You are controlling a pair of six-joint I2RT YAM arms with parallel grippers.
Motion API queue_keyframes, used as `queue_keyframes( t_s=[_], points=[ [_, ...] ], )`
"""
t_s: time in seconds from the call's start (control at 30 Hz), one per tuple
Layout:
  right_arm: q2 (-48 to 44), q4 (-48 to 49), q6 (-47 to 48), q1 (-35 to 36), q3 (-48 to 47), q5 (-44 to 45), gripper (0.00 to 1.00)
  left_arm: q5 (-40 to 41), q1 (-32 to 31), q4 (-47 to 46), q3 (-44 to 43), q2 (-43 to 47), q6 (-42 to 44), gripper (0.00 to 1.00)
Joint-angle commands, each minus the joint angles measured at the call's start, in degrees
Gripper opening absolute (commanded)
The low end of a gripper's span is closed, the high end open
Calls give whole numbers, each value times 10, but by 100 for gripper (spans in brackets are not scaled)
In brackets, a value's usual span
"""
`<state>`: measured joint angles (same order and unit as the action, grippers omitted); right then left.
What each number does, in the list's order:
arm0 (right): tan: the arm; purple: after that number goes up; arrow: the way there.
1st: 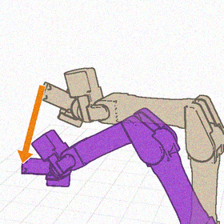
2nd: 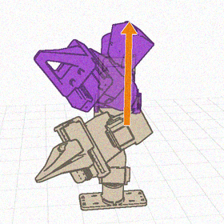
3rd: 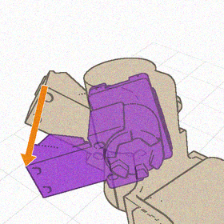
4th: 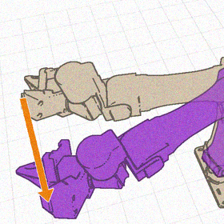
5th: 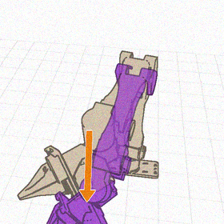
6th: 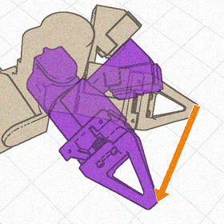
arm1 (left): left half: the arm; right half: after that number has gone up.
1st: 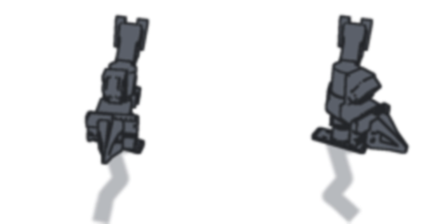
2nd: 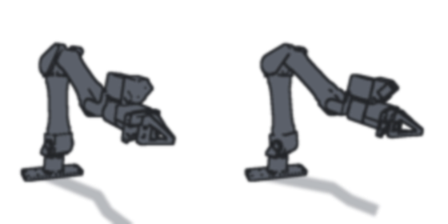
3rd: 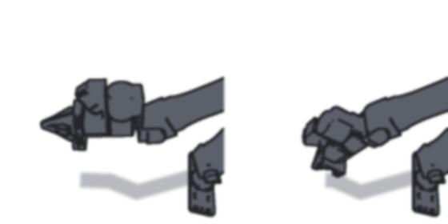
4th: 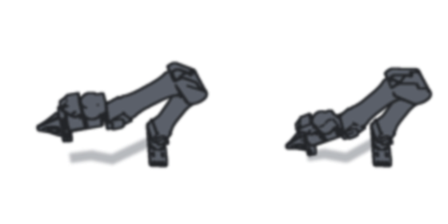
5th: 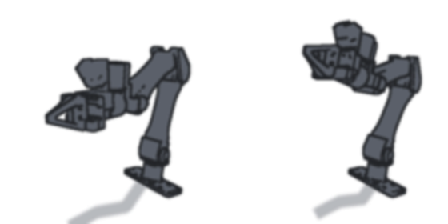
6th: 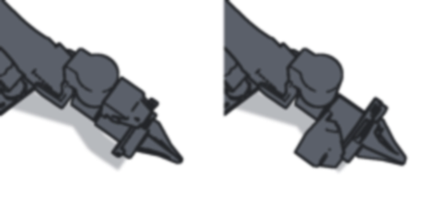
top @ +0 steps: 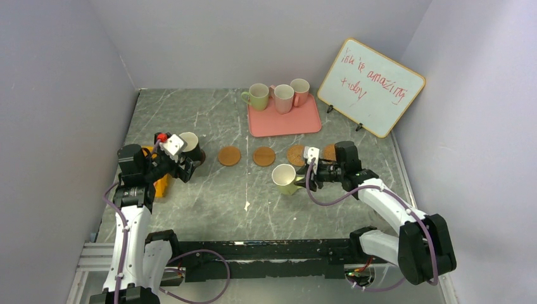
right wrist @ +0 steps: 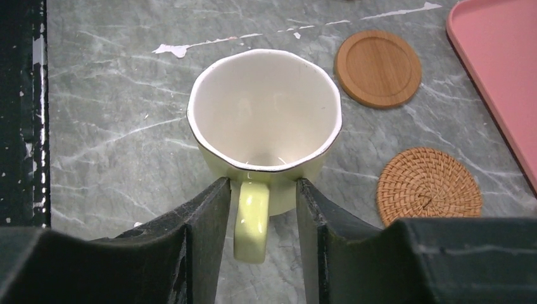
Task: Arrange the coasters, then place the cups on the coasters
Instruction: Place the cup on the coaster.
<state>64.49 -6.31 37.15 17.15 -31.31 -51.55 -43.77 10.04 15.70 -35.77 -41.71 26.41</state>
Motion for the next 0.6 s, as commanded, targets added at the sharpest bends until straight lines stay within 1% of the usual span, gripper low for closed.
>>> queue_keyframes(
  t_s=[0.0,0.27,0.43,0.57],
  points=[
    [-10,-16,35,-2,-25,-18,46,-21,3,2,-4,5,15,96],
    [-16,-75,64,-2,-42,7,46,-28,3,7,-6,-4,20,96],
    [-26,-87,71,-2,-43,20,50,-34,3,14,-11,-15,25,96],
    [-19,-98,71,-1,-51,27,56,-32,3,13,-10,-13,24,96]
  ],
)
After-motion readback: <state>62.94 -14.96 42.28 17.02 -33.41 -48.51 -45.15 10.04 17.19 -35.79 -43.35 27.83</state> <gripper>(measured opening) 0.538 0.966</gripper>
